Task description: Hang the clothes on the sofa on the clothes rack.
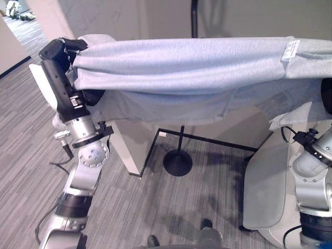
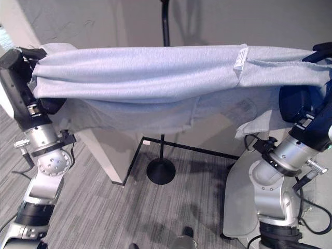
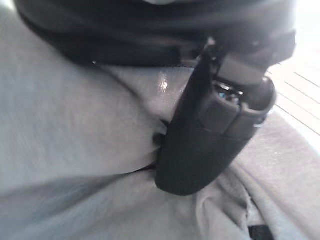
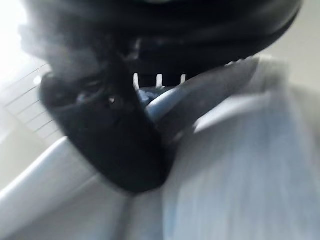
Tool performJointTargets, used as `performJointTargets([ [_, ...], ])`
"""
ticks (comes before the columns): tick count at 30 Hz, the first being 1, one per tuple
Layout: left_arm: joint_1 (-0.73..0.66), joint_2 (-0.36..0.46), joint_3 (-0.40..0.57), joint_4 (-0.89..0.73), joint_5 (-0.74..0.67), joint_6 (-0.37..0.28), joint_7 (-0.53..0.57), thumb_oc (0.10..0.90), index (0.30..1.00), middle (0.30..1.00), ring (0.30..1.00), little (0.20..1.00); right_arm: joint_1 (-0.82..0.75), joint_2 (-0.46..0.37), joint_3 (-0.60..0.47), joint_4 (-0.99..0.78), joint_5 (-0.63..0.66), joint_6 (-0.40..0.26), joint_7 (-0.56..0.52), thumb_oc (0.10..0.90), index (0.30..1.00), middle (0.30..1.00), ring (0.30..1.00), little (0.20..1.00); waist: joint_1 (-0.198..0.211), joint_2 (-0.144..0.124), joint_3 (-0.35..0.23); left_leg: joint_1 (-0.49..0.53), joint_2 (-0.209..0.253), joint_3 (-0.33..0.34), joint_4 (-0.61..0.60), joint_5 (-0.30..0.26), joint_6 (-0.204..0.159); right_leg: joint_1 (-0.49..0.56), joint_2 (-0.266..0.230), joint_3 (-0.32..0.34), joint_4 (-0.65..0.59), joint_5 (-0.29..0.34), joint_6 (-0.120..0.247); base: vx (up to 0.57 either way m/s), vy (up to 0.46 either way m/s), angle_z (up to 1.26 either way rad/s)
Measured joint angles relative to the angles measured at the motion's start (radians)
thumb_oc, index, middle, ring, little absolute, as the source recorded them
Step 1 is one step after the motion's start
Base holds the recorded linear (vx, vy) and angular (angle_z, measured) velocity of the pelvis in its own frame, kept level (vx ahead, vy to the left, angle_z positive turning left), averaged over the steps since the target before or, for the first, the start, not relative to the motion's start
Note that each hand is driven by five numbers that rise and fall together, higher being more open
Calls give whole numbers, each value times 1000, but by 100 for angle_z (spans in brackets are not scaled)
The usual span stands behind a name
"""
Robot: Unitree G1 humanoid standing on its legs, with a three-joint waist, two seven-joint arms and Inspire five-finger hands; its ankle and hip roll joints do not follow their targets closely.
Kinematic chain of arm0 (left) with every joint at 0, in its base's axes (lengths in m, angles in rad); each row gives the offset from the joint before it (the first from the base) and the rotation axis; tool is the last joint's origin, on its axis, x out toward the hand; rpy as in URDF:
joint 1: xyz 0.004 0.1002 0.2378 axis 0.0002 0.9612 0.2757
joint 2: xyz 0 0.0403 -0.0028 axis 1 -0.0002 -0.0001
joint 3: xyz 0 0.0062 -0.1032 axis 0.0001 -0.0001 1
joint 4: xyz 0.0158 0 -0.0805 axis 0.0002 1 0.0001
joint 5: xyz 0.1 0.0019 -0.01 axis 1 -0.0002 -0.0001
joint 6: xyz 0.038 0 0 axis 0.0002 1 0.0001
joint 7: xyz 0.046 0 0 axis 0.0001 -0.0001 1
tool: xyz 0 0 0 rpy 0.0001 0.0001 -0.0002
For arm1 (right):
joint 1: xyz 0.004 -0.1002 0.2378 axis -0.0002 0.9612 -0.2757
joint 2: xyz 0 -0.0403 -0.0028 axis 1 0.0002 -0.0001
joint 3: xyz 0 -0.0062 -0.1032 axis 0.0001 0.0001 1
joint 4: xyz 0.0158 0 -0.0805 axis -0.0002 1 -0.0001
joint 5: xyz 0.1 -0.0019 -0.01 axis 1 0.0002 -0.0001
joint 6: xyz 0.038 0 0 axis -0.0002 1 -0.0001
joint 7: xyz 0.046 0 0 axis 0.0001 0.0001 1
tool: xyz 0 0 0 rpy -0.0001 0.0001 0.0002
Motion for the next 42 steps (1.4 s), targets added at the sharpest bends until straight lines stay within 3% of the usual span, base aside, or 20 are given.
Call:
performJointTargets([
  [2, -52, 17, -31, 47, 10, -2, 3, 400, 300, 300, 300, 300, -29, -15, 6, 65, 2, 12, -6, 400, 300, 300, 300, 300, -18, -27, -12, 44, 21, -13, 0, -9, -69, 8, -17, 50, -93, 116, 1, 293, -283, 10],
  [3, -52, 5, -46, 72, 33, -6, 19, 400, 300, 300, 300, 300, -38, -35, 18, 100, 2, 9, -21, 400, 300, 300, 300, 300, -19, -5, -14, 67, 45, -12, 0, -14, -88, 28, 10, 41, -86, 149, -32, 196, -221, -8],
  [5, -80, 3, -95, 136, 68, 7, 19, 400, 300, 300, 300, 300, -81, -129, 61, 197, 27, 28, -9, 400, 300, 300, 300, 300, -10, 72, -20, 84, 110, -12, -2, -14, -116, 57, 89, 34, -101, 142, -56, 183, -199, -26],
  [6, -102, 2, -109, 162, 82, 12, 16, 400, 300, 300, 300, 300, -96, -157, 67, 228, 46, 34, 2, 400, 300, 300, 300, 300, -11, 91, -16, 89, 126, -12, 0, -1, -123, 63, 106, 29, -100, 135, -72, 280, -272, -16],
  [9, -189, 2, -129, 252, 116, 27, 13, 400, 300, 300, 300, 300, -112, -235, 104, 297, 83, 37, 62, 400, 300, 300, 300, 300, -26, 103, -8, 121, 161, -51, 1, 62, -155, 101, 135, 18, -93, 91, -95, 266, -267, -5],
  [12, -244, 12, -124, 307, 117, 29, 33, 400, 300, 300, 300, 300, -136, -263, 121, 321, 89, 5, 94, 400, 300, 300, 300, 300, -39, 108, -9, 125, 192, -73, 18, 75, -174, 109, 165, 12, -78, 54, -97, 175, -339, -2],
  [15, -276, 62, -113, 334, 117, 51, 54, 400, 300, 300, 300, 300, -168, -266, 158, 322, 93, -28, 130, 400, 300, 300, 300, 300, -33, 60, 12, 71, 224, -137, 131, 71, -182, 122, 181, 14, -83, 39, -107, 153, -340, 6],
  [19, -278, 119, -28, 325, 135, 71, 99, 400, 300, 300, 300, 300, -238, -272, 173, 298, 88, -101, 155, 400, 300, 300, 300, 300, 23, -8, 43, -72, 313, -248, 423, 145, -194, 159, 242, -24, -62, -6, -206, 149, -248, 17],
  [20, -271, 131, -17, 317, 143, 72, 116, 400, 300, 300, 300, 300, -254, -271, 184, 291, 88, -103, 156, 400, 300, 300, 300, 300, 44, -21, 48, -107, 305, -269, 471, 154, -195, 174, 252, -29, -65, -37, -228, 244, -157, 18],
  [21, -262, 134, 2, 291, 158, 71, 136, 400, 300, 300, 300, 300, -257, -266, 181, 273, 88, -104, 156, 400, 300, 300, 300, 300, 66, -55, 56, -139, 267, -275, 506, 109, -195, 192, 244, -31, -81, -40, -233, 222, -10, 20],
  [22, -259, 134, 18, 272, 158, 72, 141, 400, 300, 300, 300, 300, -261, -269, 181, 269, 88, -107, 158, 400, 300, 300, 300, 300, 73, -69, 59, -151, 237, -271, 467, 60, -185, 205, 244, -37, -102, -36, -229, 218, 40, 15],
  [25, -259, 157, 29, 257, 159, 68, 155, 400, 300, 300, 300, 300, -280, -271, 198, 285, 88, -113, 160, 400, 300, 300, 300, 300, 108, -73, 61, -166, 180, -252, 252, 31, -175, 221, 261, -44, -102, -56, -232, 229, 55, 8],
  [26, -272, 182, 3, 309, 155, 60, 149, 400, 300, 300, 300, 300, -337, -273, 240, 355, 90, -117, 155, 400, 300, 300, 300, 300, 125, -70, 59, -170, 129, -284, 58, 53, -171, 230, 266, -42, -101, -63, -230, 174, 42, -13],
  [27, -278, 191, -18, 324, 150, 67, 134, 400, 300, 300, 300, 300, -357, -278, 255, 387, 90, -115, 160, 400, 300, 300, 300, 300, 135, -62, 57, -189, 123, -299, 25, 74, -163, 235, 274, -41, -101, -63, -230, 182, 44, -17],
  [30, -281, 207, -92, 378, 133, 71, 85, 400, 300, 300, 300, 300, -402, -304, 337, 490, 121, -98, 167, 400, 300, 300, 300, 300, 140, -37, 45, -244, 133, -304, 32, 129, -126, 271, 303, -33, -101, -91, -227, 206, 113, -20],
  [31, -281, 205, -133, 417, 110, 74, 50, 400, 300, 300, 300, 300, -418, -303, 367, 514, 159, -80, 182, 400, 300, 300, 300, 300, 133, -15, 33, -230, 133, -305, 47, 151, -97, 291, 310, -11, -101, -106, -209, 200, 114, -36],
  [33, -278, 199, -182, 464, 108, 81, 3, 400, 300, 300, 300, 300, -429, -312, 377, 550, 197, -79, 195, 400, 300, 300, 300, 300, 116, 45, -2, -189, 137, -311, 26, 176, -89, 302, 326, 9, -100, -125, -178, 170, 97, -27],
  [34, -277, 198, -213, 496, 107, 78, -27, 400, 300, 300, 300, 300, -447, -300, 415, 585, 238, -72, 213, 400, 300, 300, 300, 300, 94, 33, -4, -156, 108, -298, 4, 188, -72, 316, 293, 26, -97, -123, -161, 140, 83, -18],
  [38, -253, 151, -229, 494, 98, 81, -105, 400, 300, 300, 300, 300, -444, -288, 484, 632, 247, -54, 307, 400, 300, 300, 300, 300, 94, 20, -6, -146, 28, -273, 4, 163, -41, 316, 206, 53, -100, -125, -129, 92, 65, -10],
  [42, -112, 82, -153, 385, 65, 75, -127, 400, 300, 300, 300, 300, -328, -207, 430, 587, 247, -51, 359, 400, 300, 300, 300, 300, 109, 11, -3, -138, 13, -270, 4, 142, -21, 323, 189, 74, -100, -132, -92, 74, 34, 4],
])
